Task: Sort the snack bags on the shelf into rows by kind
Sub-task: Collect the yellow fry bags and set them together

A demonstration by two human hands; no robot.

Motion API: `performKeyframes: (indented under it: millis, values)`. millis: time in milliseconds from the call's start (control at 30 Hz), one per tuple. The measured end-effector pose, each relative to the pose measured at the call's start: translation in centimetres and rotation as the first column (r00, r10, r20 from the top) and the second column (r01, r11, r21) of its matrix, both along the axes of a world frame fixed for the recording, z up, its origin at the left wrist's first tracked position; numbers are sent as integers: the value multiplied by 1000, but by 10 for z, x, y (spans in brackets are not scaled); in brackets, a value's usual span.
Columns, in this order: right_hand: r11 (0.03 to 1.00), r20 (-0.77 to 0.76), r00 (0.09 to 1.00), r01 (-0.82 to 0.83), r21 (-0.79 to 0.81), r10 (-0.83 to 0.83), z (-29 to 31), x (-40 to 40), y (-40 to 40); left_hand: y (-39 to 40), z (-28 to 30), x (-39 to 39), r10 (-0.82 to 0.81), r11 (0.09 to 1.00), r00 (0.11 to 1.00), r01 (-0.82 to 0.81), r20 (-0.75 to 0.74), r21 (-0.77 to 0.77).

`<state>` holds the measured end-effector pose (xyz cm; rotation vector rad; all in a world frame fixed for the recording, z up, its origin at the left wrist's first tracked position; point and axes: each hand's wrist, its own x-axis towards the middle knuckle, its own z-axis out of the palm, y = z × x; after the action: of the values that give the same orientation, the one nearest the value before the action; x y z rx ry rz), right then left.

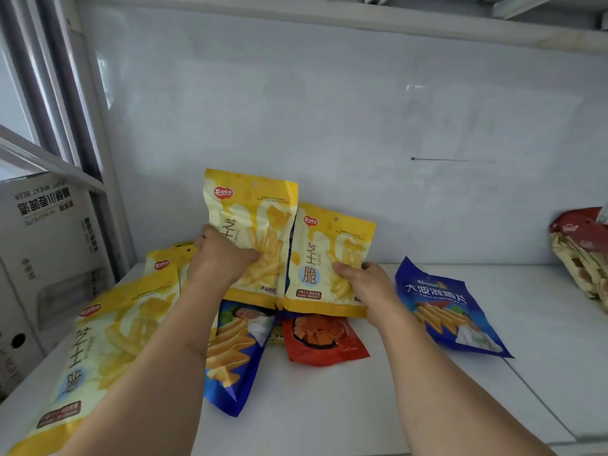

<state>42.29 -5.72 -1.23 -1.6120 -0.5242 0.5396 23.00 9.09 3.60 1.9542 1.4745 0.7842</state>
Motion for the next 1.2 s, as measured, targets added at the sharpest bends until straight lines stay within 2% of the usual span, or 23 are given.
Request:
performKeyframes:
  millis: [167, 367, 500, 667, 867, 1067, 1200]
  values:
    - [999, 22, 1000, 1, 32, -2, 16, 15, -18, -12, 8, 5, -98, 995, 976, 103, 195, -13]
    - [993, 49, 996, 68, 94, -72, 30, 43, -58, -49, 20, 24, -79, 994, 930, 48, 359, 93]
    - [987, 69, 990, 113, 111, -121, 37, 69, -94, -83, 28, 58, -195, 979, 856, 203, 480, 36]
    - [981, 95, 982, 151, 119, -163, 36, 117, -148, -131, 14, 120, -348, 892, 797, 444, 493, -87]
    - [970, 96, 969, 218, 106, -228, 26, 197, -211, -203, -4, 204, -416, 831, 778, 536, 470, -153]
    - [978, 166, 964, 204, 48, -210, 13, 288, -267, -266, -21, 287, -387, 846, 801, 505, 457, -169]
    - [991, 211, 969, 132, 12, -131, 7, 333, -288, -296, -32, 330, -364, 849, 827, 484, 428, -213]
